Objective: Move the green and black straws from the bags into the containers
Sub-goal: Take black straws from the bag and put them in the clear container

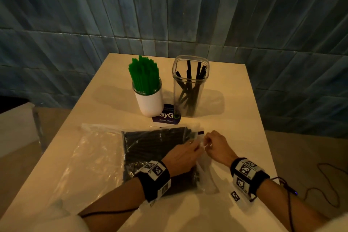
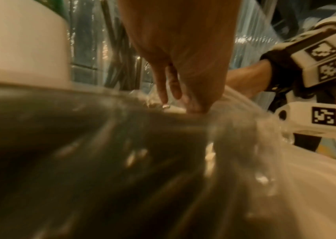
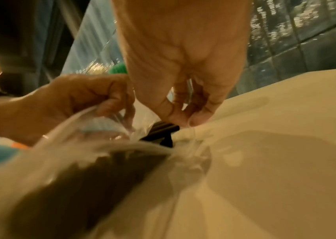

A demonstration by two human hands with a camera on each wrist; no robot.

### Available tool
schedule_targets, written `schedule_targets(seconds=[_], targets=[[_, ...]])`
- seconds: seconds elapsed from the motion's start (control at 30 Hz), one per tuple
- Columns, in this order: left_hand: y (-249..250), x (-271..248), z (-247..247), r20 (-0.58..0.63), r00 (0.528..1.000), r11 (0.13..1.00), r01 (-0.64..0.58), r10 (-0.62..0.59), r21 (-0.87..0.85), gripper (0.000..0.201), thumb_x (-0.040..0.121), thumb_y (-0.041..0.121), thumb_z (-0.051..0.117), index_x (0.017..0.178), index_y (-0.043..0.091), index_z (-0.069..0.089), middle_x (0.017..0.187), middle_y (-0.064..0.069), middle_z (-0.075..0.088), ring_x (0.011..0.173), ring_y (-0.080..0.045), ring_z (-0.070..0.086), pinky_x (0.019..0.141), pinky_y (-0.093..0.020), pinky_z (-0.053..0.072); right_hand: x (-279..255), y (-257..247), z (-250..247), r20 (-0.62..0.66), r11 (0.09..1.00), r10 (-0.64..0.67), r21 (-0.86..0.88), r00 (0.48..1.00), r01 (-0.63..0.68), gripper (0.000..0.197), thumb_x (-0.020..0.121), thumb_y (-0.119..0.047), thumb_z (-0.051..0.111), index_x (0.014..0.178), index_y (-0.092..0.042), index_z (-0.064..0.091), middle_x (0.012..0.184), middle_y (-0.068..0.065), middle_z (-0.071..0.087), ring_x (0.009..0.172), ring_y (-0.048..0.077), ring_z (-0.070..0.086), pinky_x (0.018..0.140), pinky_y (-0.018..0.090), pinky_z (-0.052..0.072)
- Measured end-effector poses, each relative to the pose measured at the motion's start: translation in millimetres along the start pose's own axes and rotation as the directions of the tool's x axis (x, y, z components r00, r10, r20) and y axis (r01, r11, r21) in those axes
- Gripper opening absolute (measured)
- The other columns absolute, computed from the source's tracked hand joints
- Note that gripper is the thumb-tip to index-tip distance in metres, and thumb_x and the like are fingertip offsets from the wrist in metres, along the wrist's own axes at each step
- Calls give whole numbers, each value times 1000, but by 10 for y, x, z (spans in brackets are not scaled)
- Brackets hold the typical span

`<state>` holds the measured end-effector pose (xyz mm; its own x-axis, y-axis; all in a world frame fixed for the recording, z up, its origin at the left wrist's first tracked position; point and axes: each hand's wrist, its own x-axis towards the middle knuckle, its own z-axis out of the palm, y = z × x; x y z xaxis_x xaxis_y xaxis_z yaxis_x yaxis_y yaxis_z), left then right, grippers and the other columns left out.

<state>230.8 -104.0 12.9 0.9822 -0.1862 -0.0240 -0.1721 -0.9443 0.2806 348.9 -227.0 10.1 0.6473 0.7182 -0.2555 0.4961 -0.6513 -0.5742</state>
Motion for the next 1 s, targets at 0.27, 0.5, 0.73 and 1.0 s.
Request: schedule_targets(seconds=[0.27, 0.5, 0.73, 1.0], targets=[[-88, -278, 101, -168, 985, 994, -55, 39, -89, 20, 80, 10, 67, 95, 7, 54, 100, -17, 55, 77, -26, 57, 60, -32, 55, -51, -266, 67, 271, 939, -300, -85, 915, 333, 46, 77, -13, 63, 122, -18, 56, 126, 1, 55, 115, 15, 50, 97, 25, 39], [-74, -275, 2, -243, 967, 994, -90, 74, -56, 9, 84, 23, 50, 85, 14, 53, 91, -7, 55, 67, -13, 54, 54, -12, 42, 122, -474, -3, 376, 903, -341, -124, 862, 411, 15, 79, -16, 68, 93, -16, 66, 95, 4, 67, 84, 13, 58, 77, 25, 45], [-25, -328, 51, -272, 962, 995, -47, 22, -87, 21, 87, 29, 42, 89, 14, 57, 99, -8, 56, 74, -14, 57, 59, -11, 40, 73, -544, 98, 413, 908, -214, -250, 885, 336, 21, 89, -16, 60, 107, -5, 62, 106, 13, 64, 99, 26, 60, 83, 26, 45], [19, -341, 76, -288, 957, 997, -56, 40, -48, 13, 85, 31, 43, 92, 21, 49, 101, -4, 53, 78, -12, 55, 64, -11, 34, 71, -496, 70, 362, 874, -202, -354, 910, 335, 20, 87, -19, 61, 104, -8, 64, 107, 13, 65, 96, 28, 61, 79, 29, 45]])
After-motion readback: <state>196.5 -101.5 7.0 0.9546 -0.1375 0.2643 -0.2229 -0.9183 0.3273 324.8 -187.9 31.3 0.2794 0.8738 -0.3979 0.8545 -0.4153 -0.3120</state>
